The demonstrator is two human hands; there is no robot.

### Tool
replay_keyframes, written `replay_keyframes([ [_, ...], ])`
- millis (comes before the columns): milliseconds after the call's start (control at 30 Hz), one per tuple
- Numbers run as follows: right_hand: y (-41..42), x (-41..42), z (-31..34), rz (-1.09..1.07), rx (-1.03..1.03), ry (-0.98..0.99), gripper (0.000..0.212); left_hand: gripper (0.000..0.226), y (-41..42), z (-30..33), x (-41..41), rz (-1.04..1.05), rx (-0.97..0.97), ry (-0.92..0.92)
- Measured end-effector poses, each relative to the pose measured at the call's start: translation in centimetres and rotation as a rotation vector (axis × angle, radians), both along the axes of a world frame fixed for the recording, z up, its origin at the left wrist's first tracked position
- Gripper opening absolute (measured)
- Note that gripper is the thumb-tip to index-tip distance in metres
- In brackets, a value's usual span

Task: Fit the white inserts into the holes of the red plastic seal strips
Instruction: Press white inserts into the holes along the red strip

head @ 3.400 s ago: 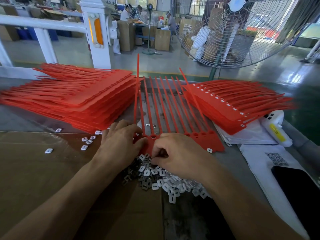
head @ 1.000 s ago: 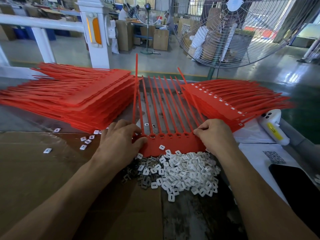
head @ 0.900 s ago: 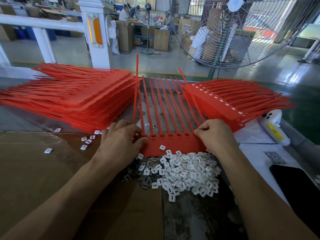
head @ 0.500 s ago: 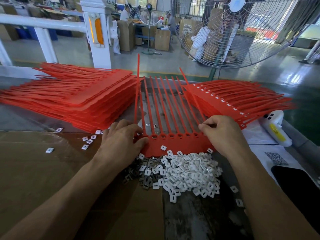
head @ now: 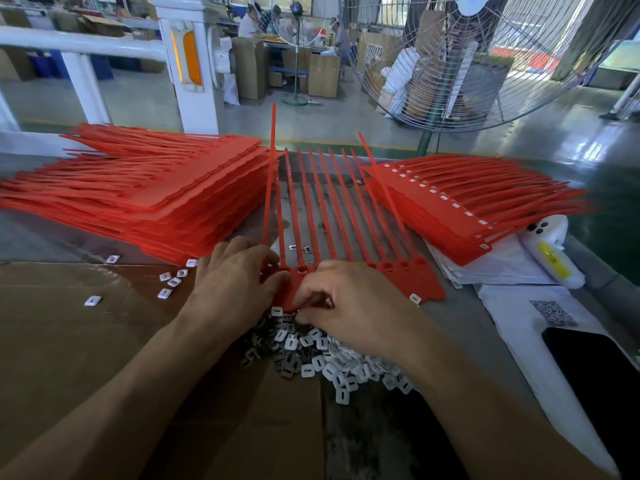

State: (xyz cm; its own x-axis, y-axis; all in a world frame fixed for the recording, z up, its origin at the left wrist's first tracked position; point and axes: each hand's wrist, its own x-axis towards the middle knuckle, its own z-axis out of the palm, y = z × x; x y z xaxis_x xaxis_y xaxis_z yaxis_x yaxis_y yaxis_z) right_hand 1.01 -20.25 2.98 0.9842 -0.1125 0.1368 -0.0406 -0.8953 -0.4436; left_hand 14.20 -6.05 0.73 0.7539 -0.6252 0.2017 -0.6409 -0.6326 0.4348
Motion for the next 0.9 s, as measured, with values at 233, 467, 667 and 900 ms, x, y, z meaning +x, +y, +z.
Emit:
replay_keyframes([
  [233,0.54,0.29,-0.13,0.005,-0.088,-0.016,0.003,0.037,0.1,-0.08,0.03,0.001,-0.004,-0.004],
  [467,0.73,0.27,-0.02,0.07,-0.034,0.063,0.01,0.036,-0.03,-0.22,0.09,0.004,-0.017,-0.008],
  [667,0.74,-0.01,0.24,0.125,-0.02,0.089,0.02,0.036,-0.18,-0.32,0.14,0.007,-0.025,-0.011],
  [900,1.11,0.12,0.48,0.164,-0.07,0.081,0.012,0.036,-0.17,-0.13,0.07,0.002,-0.004,-0.007],
])
